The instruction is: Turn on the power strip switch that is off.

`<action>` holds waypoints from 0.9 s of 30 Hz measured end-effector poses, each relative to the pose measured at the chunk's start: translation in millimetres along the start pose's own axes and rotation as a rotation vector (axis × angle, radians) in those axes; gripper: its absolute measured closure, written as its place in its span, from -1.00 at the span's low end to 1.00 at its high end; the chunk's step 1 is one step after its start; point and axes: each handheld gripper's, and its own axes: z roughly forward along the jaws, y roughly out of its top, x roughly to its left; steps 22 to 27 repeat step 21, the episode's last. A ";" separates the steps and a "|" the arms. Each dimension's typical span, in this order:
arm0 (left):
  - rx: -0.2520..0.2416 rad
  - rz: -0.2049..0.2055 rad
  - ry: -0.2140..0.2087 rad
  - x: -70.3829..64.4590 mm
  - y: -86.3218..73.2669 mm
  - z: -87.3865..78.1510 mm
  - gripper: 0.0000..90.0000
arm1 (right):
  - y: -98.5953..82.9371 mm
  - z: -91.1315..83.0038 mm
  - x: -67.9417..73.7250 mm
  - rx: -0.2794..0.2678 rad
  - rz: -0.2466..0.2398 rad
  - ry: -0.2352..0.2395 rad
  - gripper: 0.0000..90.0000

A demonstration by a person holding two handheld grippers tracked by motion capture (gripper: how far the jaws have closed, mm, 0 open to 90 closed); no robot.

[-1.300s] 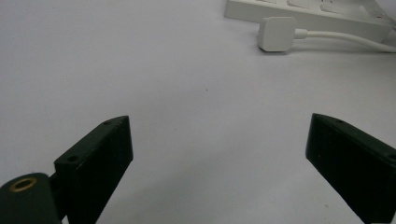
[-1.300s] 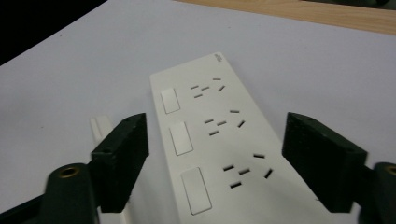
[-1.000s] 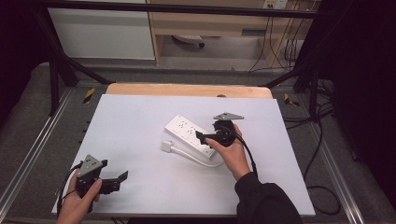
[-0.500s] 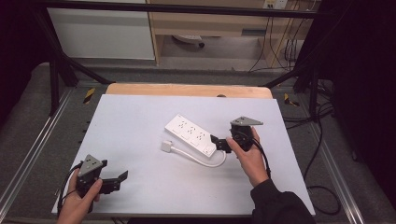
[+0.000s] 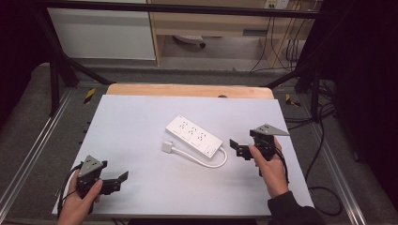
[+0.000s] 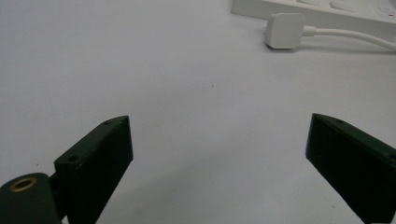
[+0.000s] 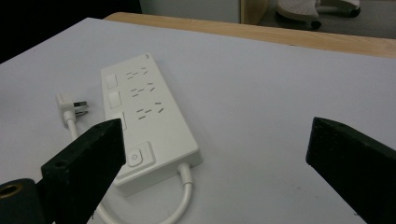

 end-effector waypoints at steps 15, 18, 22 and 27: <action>0.003 0.005 0.001 0.2 -0.2 -0.1 -0.84 | -48.8 -35.5 -34.1 -0.006 -0.024 -0.089 -0.90; 0.001 0.006 -0.001 0.0 0.1 -0.2 -0.84 | -62.2 -40.7 -39.3 0.004 -0.016 -0.096 -0.90; 0.000 0.007 -0.002 -0.3 0.4 -0.4 -0.84 | -73.1 -44.9 -41.6 0.023 -0.001 -0.099 -0.91; 0.000 0.007 -0.002 -0.3 0.4 -0.4 -0.84 | -73.1 -44.9 -41.6 0.023 -0.001 -0.099 -0.91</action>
